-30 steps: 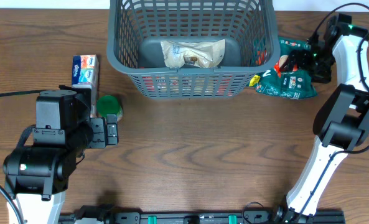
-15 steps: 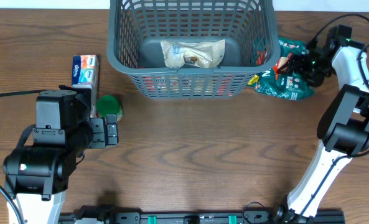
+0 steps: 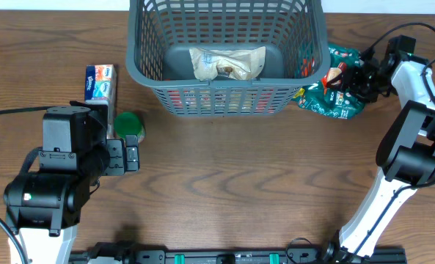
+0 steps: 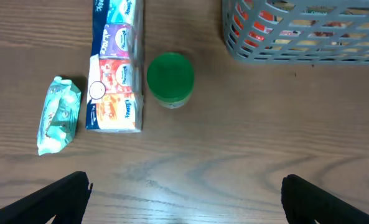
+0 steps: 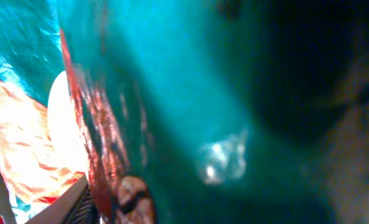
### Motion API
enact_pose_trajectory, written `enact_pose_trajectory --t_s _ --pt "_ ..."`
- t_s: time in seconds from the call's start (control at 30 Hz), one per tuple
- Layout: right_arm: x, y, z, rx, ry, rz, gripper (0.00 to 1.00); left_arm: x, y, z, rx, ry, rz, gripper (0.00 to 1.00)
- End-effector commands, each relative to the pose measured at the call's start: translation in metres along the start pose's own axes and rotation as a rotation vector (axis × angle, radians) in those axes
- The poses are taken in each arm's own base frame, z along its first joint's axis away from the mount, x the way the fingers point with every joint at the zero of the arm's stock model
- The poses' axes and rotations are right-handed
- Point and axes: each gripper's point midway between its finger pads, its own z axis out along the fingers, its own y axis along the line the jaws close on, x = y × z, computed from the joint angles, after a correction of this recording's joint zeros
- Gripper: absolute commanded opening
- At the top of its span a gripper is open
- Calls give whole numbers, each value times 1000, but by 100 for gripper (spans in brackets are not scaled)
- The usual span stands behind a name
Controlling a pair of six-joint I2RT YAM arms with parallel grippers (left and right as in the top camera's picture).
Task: Pack container
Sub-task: 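Move the right gripper to the green Nescafé pouch and grasp it, then carry the Nescafé pouch with the right gripper into the basket and release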
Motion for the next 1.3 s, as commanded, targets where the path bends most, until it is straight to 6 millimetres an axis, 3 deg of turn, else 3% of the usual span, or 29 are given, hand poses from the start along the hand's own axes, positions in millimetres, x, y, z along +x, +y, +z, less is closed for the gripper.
enact_pose_trajectory --t_s 0.0,0.1,0.17,0.47,0.6,0.73,0.87,1.03,1.27 --pt "47 -42 46 119 162 92 44 -2 0 -4 -5 -8 16 98" --pt "47 -44 45 120 160 96 24 -1 0 -4 -6 -1 16 98" --pt "47 -44 45 119 159 97 1 -1 0 -4 -6 -1 16 99" --pt "44 -43 41 114 148 116 1 -1 0 -4 -6 -1 16 98" --pt "28 -32 18 113 91 121 1 -1 0 -4 -6 -1 16 98" --pt "2 -12 -32 126 -27 79 1 -1 0 -4 -6 -1 16 98" --pt "-24 10 -107 184 -213 46 1 -1 0 -4 -6 -1 16 98" --pt "-37 28 -195 287 -442 7 1 -1 0 -4 -6 -1 16 98" --pt "-42 89 -319 253 -810 -110 1 -1 0 -4 -6 -1 16 99"
